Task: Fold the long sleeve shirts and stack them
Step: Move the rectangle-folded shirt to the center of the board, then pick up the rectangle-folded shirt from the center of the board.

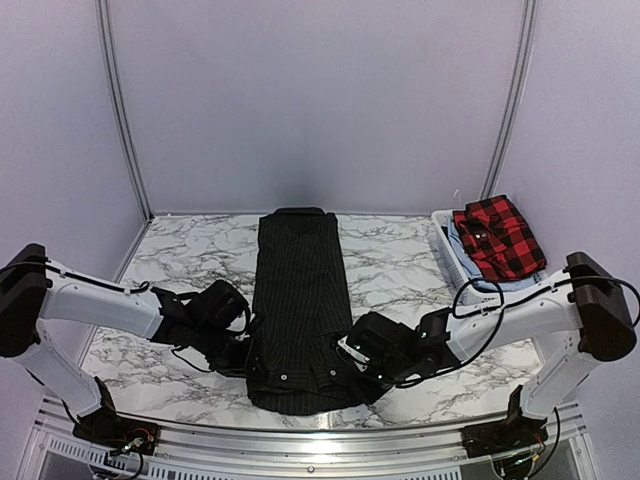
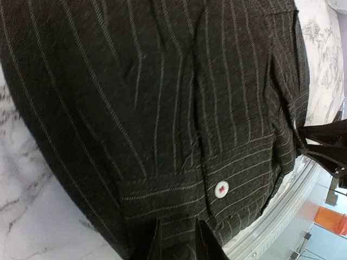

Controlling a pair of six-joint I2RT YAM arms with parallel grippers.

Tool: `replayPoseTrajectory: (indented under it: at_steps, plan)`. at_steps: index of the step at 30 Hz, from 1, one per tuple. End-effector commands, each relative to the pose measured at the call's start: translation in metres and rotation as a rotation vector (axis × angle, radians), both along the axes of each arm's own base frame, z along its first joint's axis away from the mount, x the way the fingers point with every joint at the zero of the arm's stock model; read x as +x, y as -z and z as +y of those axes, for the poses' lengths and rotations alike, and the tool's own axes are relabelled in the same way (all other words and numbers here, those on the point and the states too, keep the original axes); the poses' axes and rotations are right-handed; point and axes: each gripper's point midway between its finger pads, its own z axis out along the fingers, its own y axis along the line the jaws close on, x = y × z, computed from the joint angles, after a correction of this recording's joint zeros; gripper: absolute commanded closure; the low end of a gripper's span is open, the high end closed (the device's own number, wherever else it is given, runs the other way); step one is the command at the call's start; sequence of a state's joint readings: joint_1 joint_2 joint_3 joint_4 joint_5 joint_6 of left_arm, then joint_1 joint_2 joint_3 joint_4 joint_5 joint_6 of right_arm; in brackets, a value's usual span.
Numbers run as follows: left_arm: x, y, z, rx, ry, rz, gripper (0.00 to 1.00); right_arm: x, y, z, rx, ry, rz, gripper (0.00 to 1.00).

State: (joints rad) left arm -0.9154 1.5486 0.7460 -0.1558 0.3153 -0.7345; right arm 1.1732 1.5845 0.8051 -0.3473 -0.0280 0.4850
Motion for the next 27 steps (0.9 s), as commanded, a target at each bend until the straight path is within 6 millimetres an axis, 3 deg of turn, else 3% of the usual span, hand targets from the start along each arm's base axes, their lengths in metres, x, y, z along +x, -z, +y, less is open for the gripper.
replayPoseTrajectory:
  at_steps: [1, 5, 9, 15, 20, 27]
  plan:
    - [-0.021, -0.003, 0.007, -0.026, -0.008, 0.045, 0.76, -0.004, -0.019, 0.005, 0.013, 0.040, 0.035, 0.82]
    - [-0.021, -0.025, 0.008, -0.053, -0.010, 0.014, 0.73, 0.002, -0.037, 0.003, 0.032, 0.091, 0.018, 0.68]
    - [-0.017, -0.048, 0.013, -0.079, -0.040, -0.036, 0.64, 0.009, -0.042, -0.016, 0.063, 0.179, 0.053, 0.57]
    - [-0.019, -0.031, 0.032, -0.029, -0.084, -0.010, 0.60, 0.023, -0.043, -0.028, 0.239, 0.264, 0.162, 0.51]
    - [-0.020, -0.024, 0.030, -0.057, -0.071, 0.030, 0.53, 0.030, -0.038, -0.024, 0.293, 0.265, 0.210, 0.49]
    - [-0.022, -0.002, 0.038, -0.063, -0.079, 0.102, 0.51, 0.033, -0.027, -0.025, 0.344, 0.283, 0.269, 0.48]
